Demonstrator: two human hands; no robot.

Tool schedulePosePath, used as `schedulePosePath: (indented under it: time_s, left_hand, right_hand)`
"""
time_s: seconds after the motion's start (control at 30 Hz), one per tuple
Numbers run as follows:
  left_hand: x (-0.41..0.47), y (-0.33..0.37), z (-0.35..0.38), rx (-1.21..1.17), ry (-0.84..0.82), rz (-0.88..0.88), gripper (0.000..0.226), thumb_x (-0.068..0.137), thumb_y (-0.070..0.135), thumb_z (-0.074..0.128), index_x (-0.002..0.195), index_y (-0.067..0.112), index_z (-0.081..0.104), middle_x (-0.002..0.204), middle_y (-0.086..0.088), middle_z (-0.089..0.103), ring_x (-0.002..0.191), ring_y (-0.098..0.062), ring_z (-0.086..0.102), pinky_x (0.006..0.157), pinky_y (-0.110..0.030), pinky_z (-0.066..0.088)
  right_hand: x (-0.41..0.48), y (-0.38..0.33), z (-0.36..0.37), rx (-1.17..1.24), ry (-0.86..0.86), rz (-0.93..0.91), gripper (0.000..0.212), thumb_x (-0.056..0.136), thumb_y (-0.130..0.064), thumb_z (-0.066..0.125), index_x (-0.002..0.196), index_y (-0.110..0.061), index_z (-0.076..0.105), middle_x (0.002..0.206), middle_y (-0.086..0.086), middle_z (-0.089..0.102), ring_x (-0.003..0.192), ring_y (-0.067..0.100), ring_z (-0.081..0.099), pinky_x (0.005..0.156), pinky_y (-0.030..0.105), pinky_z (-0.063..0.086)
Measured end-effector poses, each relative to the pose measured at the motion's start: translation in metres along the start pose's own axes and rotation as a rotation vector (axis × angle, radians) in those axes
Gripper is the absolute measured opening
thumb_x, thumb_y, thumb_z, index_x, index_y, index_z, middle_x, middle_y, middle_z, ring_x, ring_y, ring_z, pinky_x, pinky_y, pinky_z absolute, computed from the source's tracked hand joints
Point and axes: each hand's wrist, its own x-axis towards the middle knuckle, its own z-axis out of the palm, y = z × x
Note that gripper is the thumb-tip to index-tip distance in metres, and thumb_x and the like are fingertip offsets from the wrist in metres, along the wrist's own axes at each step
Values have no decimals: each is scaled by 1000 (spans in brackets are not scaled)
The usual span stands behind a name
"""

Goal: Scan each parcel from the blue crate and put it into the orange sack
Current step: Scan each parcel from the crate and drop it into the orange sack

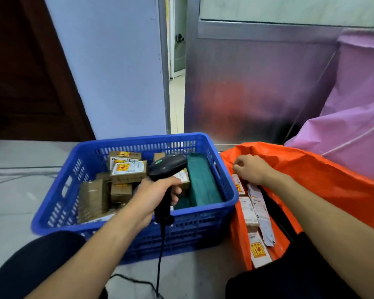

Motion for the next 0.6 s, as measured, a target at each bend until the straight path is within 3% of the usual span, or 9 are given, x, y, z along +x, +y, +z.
schedulePosePath:
  time_s: [0.1,0.2,0.4,0.47,0.6]
  left_hand:
    - [0,10,-17,-17,7,21,4,96,9,70,98,5,70,73,-9,70,58,-19,60,63,-31,55]
    - [6,28,-43,-53,-24,34,10,95,12,70,102,5,72,77,-10,71,60,-19,61,61,-30,58]
    - [17,29,-81,-107,146,-24,9,94,13,69,87,8,71,72,-8,71,54,-16,61,65,-35,55]
    - [15,27,-81,-95,140,-18,8,94,12,69,88,7,71,72,-8,72,55,-16,62,69,-36,56]
    - [5,26,-79,-40,74,0,6,94,12,72,96,6,73,76,-8,73,63,-19,64,76,-38,57]
  right_hand:
    - [4,-21,12,-75,-91,-32,23,95,-30,56,95,-16,75,96,7,77,92,29,71,86,40,57]
    - [22,-38,18,4,-120,-32,23,97,-25,55,90,-12,73,85,7,77,81,26,74,81,37,58]
    - [53,-68,27,224,-191,49,21,102,-18,52,95,-5,66,74,6,73,62,23,71,57,27,53]
    - [61,-74,33,355,-186,109,23,103,-19,50,103,-1,65,77,11,73,59,21,69,58,28,53]
    - [72,-86,61,493,-283,232,42,106,-37,48,114,1,63,83,17,72,70,28,70,66,32,54]
